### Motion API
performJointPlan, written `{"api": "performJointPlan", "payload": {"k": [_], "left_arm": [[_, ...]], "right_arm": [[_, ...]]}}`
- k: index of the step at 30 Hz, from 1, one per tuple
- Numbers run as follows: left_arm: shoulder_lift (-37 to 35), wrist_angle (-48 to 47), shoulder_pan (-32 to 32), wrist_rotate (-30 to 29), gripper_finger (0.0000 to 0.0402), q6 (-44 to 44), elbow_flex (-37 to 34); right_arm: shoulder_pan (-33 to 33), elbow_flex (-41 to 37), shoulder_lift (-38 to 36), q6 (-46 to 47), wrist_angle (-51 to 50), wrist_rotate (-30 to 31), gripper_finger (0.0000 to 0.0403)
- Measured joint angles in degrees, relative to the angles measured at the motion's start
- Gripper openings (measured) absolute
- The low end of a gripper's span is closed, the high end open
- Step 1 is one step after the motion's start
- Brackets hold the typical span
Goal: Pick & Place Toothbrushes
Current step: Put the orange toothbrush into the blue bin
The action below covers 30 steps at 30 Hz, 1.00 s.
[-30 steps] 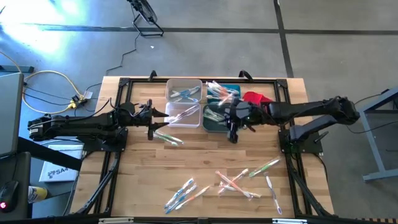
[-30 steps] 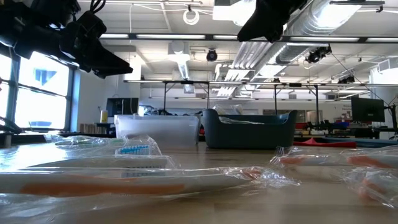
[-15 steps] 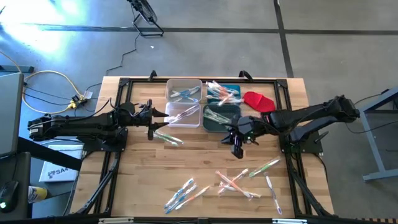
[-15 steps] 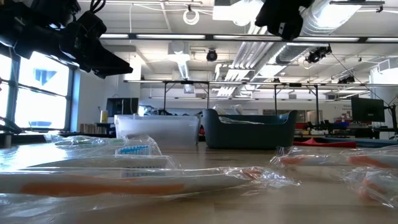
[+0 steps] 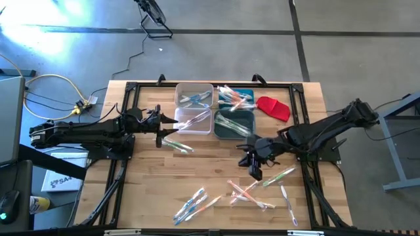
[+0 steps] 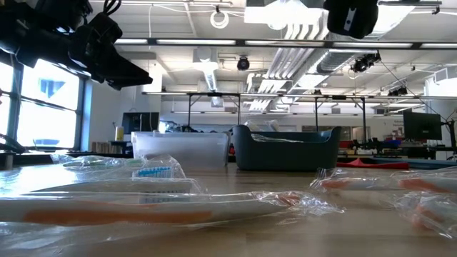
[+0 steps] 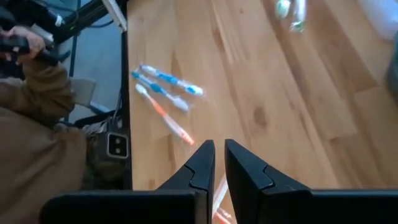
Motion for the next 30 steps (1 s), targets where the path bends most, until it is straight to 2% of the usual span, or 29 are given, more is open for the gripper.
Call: {"api": "performJointPlan", "payload": {"k": [5, 9, 11, 16, 22, 26, 30], "left_arm": [[0.0, 0.0, 0.0, 0.0, 0.0171, -0.6, 0.0], [0.0, 0.0, 0.0, 0.1, 0.0171, -1.7, 0.0], [0.0, -0.1, 0.0, 0.2, 0.0171, -1.7, 0.0], [0.0, -0.2, 0.0, 0.2, 0.0171, -1.8, 0.0], [0.0, -0.6, 0.0, 0.2, 0.0171, -1.8, 0.0], [0.0, -0.7, 0.0, 0.2, 0.0171, -1.8, 0.0], [0.0, -1.0, 0.0, 0.2, 0.0171, -1.8, 0.0]], "right_arm": [[2.3, 0.0, 1.8, 0.1, -0.2, 0.8, 0.0028], [3.5, 0.0, 4.9, 3.4, -1.5, 7.1, 0.0031], [3.8, 0.0, 6.7, 4.0, -2.1, 8.1, 0.0038], [4.2, 0.0, 11.0, 4.0, -3.6, 7.5, 0.0081], [4.4, 0.0, 13.8, 4.7, -3.7, 3.1, 0.0136], [4.6, 0.0, 15.8, 9.6, -3.6, 2.7, 0.0143], [4.9, 0.0, 19.0, 10.4, -3.6, 1.1, 0.0137]]}}
